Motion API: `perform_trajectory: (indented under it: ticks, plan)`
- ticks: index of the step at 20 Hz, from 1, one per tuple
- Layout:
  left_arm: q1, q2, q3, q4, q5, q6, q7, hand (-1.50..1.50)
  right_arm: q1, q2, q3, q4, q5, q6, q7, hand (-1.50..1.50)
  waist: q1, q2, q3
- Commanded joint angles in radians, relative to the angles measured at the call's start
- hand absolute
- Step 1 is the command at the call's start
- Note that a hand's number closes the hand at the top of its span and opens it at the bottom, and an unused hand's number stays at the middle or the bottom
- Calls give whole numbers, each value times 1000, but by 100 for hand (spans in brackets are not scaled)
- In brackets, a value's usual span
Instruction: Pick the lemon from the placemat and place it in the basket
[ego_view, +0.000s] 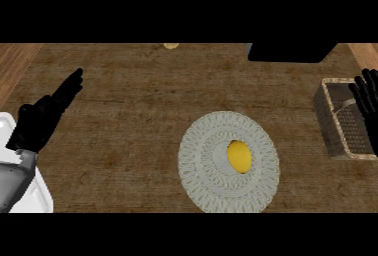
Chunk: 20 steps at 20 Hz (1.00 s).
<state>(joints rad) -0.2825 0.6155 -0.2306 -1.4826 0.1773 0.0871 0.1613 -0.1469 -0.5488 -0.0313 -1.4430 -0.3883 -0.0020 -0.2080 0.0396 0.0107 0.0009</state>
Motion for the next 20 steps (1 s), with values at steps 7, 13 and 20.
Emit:
perform_trajectory:
  ticks: [7, 13, 20]
  plan:
    - [140, -265, 69, -84, 100, 174, -145, 0, 68, 120, 302, -276, 340, -222, 15, 150, 1, -27, -12]
    - [157, -326, 30, -112, 79, 211, -157, 0, 96, 453, 539, -192, 675, -664, 175, -150, -21, -17, -7]
    - [212, -330, 33, -131, 67, 231, -178, 0, 131, 364, 444, -98, 1038, -811, 532, -150, -67, -29, -18]
